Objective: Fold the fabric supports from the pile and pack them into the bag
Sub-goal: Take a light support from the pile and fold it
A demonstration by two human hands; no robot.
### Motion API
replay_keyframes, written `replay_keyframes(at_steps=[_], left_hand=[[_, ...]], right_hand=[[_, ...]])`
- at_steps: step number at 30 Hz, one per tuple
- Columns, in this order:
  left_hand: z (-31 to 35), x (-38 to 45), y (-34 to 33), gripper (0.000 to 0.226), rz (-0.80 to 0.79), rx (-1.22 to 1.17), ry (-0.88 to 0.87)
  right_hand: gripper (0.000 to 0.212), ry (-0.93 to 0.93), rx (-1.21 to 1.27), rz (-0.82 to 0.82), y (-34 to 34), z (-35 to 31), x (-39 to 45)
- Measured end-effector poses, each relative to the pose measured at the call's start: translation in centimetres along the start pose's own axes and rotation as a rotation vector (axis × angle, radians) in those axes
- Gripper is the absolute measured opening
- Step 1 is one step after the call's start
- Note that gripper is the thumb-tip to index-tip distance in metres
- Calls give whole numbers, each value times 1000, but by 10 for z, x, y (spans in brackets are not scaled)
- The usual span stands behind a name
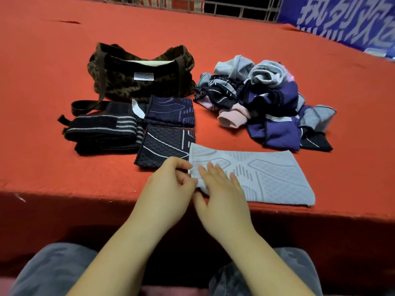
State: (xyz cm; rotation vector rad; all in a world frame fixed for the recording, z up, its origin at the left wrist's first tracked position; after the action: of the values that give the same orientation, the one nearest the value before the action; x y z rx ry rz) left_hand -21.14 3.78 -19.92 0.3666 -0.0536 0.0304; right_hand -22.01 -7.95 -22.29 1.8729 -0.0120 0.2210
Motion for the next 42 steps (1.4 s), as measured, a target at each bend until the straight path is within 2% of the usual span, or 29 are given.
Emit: replay_keyframes(at_steps=[4,7,8,11,13,17,19,22,26,28,29,33,39,42], left_hand=[[8,4,-4,25,1,-232,-57],[9,9,-5,35,8,-300,-77],[9,10,-6,37,0,-306,-80],[16,13,-15,34,-55,-265,-100],[21,19,-22,35,-86,-238,-121],[33,37,-29,36,-143,-197,-113],[39,45,-33,25,-174,-127,-131],[51,52,-46,15,-189,-17,-171],[61,59,-70,16,-211,95,-210],[62,62,-82,16,-214,167,-224],[61,64,-86,17,-213,206,-223],[51,72,-101,18,-213,302,-189],[33,74,-112,22,-174,410,-181],[30,71,-114,24,-129,414,-210]], right_hand=[[61,-94,223,131,6,3,1],[27,-242,625,267,19,6,-3],[22,-275,769,290,22,4,-5],[18,-343,1177,310,18,-3,-12],[22,-392,1389,327,14,-4,-17],[22,-480,1613,361,26,9,-25],[20,-481,1518,399,36,22,-30],[16,-409,1083,501,55,46,-36],[14,-398,603,560,68,79,-41],[5,-413,448,560,68,94,-41],[8,-423,384,560,68,100,-41],[15,-437,212,562,64,110,-41],[21,-451,211,553,50,118,-43],[22,-444,143,602,50,118,-42]])
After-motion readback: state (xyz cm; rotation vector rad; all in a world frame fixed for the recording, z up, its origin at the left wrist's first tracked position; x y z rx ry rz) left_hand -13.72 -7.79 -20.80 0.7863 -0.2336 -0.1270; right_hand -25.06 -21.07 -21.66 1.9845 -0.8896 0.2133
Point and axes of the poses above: each hand's wrist, its own x-axis towards the middle knuckle, its own y-axis out of the back of the hand, z = x × y, the point moved 4 cm from there along x, towards the middle knuckle, and after that the axes turned 7 degrees about -x, right-handed, at the moved point
